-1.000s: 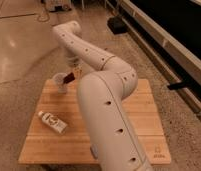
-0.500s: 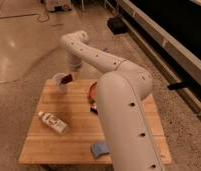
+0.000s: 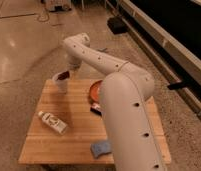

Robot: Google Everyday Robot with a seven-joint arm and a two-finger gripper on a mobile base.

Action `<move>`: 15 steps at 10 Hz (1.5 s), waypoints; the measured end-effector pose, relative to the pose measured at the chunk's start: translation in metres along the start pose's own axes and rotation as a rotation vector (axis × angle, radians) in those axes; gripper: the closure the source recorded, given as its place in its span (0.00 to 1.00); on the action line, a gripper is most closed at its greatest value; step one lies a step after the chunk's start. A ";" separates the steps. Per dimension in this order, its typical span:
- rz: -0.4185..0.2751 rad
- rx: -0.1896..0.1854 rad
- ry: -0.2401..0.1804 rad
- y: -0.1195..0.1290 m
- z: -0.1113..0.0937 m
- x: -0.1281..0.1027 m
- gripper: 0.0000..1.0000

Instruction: Place the pepper in the ceramic cup

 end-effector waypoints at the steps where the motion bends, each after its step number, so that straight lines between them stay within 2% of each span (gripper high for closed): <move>1: 0.000 0.012 -0.001 -0.006 0.002 0.001 1.00; 6: -0.026 0.065 -0.027 -0.033 0.019 -0.001 1.00; 9: -0.060 0.090 -0.089 -0.043 0.026 -0.012 0.98; 11: -0.050 0.072 -0.069 -0.044 0.027 -0.013 0.79; 12: -0.046 0.069 -0.069 -0.045 0.026 -0.009 0.67; 13: -0.046 0.072 -0.072 -0.047 0.025 -0.006 0.60; 15: -0.045 0.064 -0.078 -0.054 0.027 -0.003 0.58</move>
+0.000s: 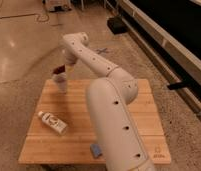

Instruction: Place the pepper in the ceramic cup

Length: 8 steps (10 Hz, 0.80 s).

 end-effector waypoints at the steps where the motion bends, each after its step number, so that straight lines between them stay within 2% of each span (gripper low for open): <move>1: 0.006 -0.002 0.001 -0.001 -0.004 0.006 0.58; 5: 0.012 -0.023 -0.005 -0.006 0.000 0.013 0.58; 8: 0.014 -0.041 0.002 -0.003 -0.005 0.025 0.58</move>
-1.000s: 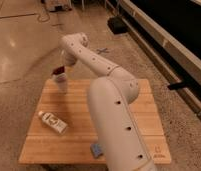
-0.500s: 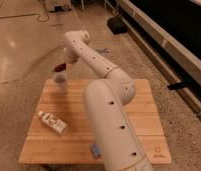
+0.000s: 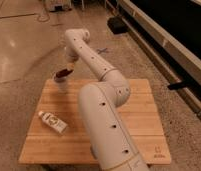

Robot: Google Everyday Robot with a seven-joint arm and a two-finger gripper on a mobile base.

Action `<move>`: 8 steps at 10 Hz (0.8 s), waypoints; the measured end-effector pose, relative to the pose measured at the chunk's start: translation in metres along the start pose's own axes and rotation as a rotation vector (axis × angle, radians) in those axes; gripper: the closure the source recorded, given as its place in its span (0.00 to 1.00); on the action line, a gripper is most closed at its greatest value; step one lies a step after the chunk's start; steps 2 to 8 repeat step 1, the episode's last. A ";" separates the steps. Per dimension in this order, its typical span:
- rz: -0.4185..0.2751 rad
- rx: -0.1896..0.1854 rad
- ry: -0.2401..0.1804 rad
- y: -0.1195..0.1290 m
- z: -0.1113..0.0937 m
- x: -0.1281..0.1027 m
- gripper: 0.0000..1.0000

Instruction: Place the pepper in the ceramic cup

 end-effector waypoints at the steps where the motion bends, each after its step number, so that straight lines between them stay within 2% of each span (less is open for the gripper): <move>1: -0.010 -0.007 0.004 -0.003 0.003 -0.001 0.49; 8: -0.010 -0.007 0.004 -0.003 0.003 -0.001 0.49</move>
